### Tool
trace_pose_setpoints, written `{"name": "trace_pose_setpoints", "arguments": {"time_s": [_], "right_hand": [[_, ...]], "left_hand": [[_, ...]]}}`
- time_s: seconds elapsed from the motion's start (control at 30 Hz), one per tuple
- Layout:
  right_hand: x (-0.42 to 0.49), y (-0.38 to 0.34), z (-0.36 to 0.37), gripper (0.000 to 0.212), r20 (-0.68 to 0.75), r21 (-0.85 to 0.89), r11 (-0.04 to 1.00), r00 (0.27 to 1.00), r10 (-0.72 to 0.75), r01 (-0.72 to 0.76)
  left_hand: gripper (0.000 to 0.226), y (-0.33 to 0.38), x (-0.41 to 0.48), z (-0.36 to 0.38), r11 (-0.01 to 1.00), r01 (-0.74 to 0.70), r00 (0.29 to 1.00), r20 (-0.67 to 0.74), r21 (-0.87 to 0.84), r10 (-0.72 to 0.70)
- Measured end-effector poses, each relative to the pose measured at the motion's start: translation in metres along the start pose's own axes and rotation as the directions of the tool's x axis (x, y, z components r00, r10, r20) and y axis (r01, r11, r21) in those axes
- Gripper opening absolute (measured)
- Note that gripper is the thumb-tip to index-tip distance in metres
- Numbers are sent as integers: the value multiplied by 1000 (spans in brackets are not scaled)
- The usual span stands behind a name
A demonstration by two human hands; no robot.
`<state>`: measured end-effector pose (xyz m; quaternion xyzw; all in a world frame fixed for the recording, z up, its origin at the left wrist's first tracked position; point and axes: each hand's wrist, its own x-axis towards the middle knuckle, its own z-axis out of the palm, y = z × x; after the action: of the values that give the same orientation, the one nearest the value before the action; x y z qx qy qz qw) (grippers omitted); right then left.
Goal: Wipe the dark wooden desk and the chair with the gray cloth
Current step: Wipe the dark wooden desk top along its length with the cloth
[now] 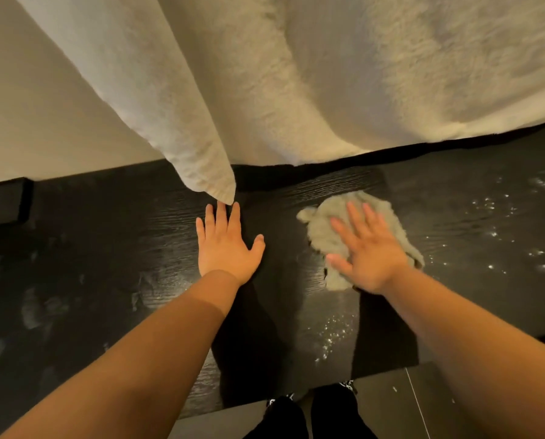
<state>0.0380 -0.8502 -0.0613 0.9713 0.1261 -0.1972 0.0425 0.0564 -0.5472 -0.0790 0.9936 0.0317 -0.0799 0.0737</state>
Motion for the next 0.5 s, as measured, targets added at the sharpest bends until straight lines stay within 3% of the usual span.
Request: {"name": "trace_pose_setpoints", "arguments": {"time_s": [0.1,0.17,0.3,0.4,0.5], "right_hand": [[9,5,3,90,-34,86,980,982,184,-181],[1,-13,7,89,-46,147,969,977,208,-199],[-39,-49,23,79,-84,148,989,996,16,-3],[-41,-28,21,81,-60,101,986,990,-130,135],[-22,1,14,87,-86,84,996,996,-12,19]], "left_hand": [[89,0,0,1,1000,6,1000,1,-8,-6],[88,-1,-1,2,1000,9,1000,-4,-20,-10],[84,-2,0,3,999,1,1000,-21,-41,-2],[82,-2,0,3,998,0,1000,-23,-55,-2],[81,-3,1,4,998,-4,1000,-28,-67,2]]}}
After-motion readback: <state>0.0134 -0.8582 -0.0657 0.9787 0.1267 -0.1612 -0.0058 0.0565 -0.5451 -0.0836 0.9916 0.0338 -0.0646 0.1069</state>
